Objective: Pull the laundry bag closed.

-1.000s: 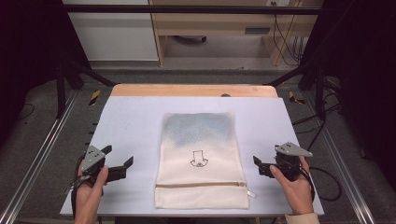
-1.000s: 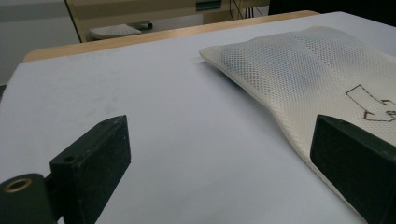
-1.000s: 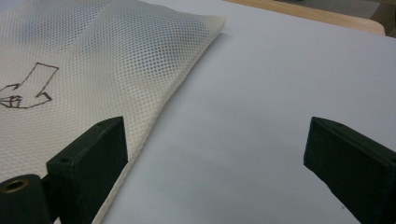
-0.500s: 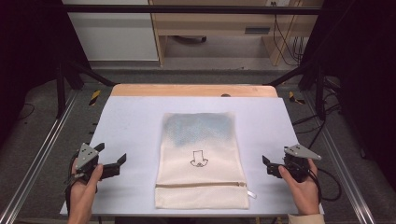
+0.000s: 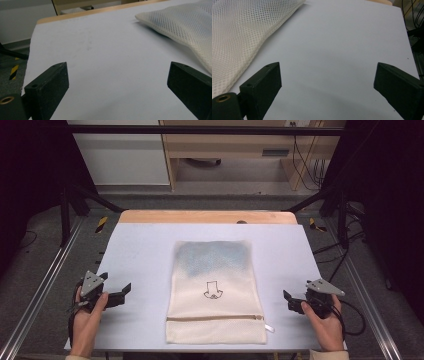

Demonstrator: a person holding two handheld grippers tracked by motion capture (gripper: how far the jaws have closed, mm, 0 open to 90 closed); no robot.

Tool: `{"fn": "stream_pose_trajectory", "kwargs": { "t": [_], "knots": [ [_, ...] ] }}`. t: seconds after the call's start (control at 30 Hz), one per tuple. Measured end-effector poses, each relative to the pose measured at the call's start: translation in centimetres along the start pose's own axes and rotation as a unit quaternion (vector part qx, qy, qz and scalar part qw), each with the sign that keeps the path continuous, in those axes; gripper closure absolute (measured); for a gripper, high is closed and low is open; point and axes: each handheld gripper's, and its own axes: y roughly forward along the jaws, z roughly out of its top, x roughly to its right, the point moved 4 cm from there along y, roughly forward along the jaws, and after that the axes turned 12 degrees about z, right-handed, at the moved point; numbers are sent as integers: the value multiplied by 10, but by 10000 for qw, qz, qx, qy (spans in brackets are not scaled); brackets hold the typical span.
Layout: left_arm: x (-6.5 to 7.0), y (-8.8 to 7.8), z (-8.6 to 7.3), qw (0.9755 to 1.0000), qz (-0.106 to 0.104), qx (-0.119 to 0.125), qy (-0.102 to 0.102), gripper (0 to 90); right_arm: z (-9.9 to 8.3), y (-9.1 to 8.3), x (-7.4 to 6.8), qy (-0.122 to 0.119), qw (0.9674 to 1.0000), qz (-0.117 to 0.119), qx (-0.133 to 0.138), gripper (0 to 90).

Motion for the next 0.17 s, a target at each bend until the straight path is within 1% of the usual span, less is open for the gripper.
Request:
{"fn": "stream_pose_trajectory", "kwargs": {
  "t": [0.07, 0.17],
  "knots": [
    [3, 1, -1, 9999, -6, -88, 61, 37, -1, 0, -1, -17, 10000, 10, -33, 82],
    [7, 1, 0, 9998, -56, -108, 143, 37, -1, 1, -1, -16, 10000, 32, -68, 82]
  ]
}}
